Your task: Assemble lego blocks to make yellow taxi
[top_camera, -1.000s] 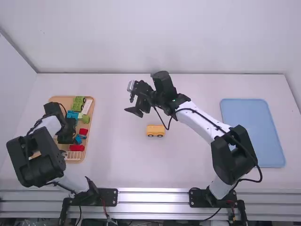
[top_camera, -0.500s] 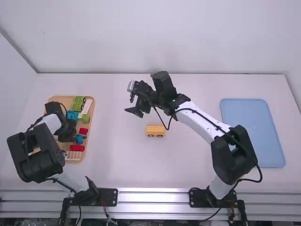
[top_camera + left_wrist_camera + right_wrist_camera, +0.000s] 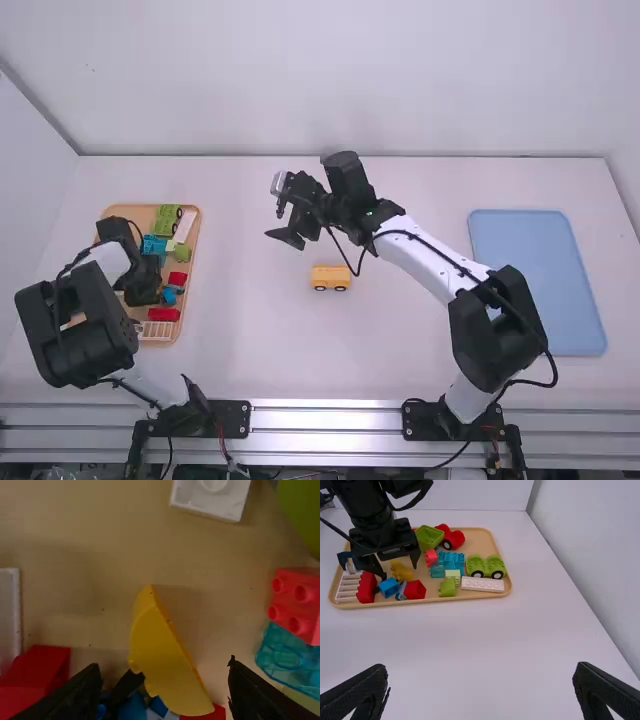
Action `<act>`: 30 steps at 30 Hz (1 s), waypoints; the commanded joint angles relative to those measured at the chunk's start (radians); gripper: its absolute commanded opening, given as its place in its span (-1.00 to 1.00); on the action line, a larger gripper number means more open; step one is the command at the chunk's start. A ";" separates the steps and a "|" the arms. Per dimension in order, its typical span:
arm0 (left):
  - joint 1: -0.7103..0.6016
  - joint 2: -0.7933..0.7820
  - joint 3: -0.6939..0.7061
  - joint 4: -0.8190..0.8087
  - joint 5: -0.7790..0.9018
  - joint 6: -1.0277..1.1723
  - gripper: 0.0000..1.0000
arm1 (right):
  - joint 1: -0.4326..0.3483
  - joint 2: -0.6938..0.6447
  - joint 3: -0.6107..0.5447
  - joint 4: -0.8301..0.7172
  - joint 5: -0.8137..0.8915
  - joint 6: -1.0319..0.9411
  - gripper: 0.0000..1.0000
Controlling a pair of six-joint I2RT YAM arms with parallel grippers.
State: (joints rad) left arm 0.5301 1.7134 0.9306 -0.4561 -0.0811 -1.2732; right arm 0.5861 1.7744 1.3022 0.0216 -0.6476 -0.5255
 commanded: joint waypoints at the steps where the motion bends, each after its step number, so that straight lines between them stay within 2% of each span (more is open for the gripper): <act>1: -0.008 0.024 0.011 0.005 -0.013 -0.021 0.34 | 0.002 0.006 0.026 -0.003 -0.005 0.002 0.98; 6: 0.005 0.068 0.029 0.012 0.033 -0.010 0.32 | 0.002 0.006 0.026 -0.004 -0.004 0.002 0.98; 14: -0.005 0.105 0.092 -0.090 0.011 -0.089 0.22 | 0.002 0.006 0.026 -0.005 -0.002 0.003 0.98; 19: -0.010 0.115 0.089 -0.086 0.013 -0.152 -0.03 | 0.002 0.006 0.026 -0.005 -0.001 0.003 0.98; 24: -0.010 0.122 0.089 -0.088 0.012 -0.151 -0.17 | 0.002 0.006 0.026 -0.006 0.002 0.002 0.97; 25: -0.010 0.122 0.089 -0.090 0.011 -0.151 -0.33 | 0.002 0.006 0.026 -0.007 0.006 0.003 0.98; 27: -0.010 0.121 0.089 -0.086 0.013 -0.152 -0.49 | 0.002 0.006 0.026 -0.007 0.021 0.003 0.98; 30: -0.010 0.121 0.089 -0.090 0.012 -0.196 -0.58 | 0.002 0.006 0.026 -0.008 0.023 0.003 0.97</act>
State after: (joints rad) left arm 0.5262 1.8240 1.0103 -0.5377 -0.0643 -1.4311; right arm 0.5865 1.7744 1.3022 0.0154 -0.6296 -0.5274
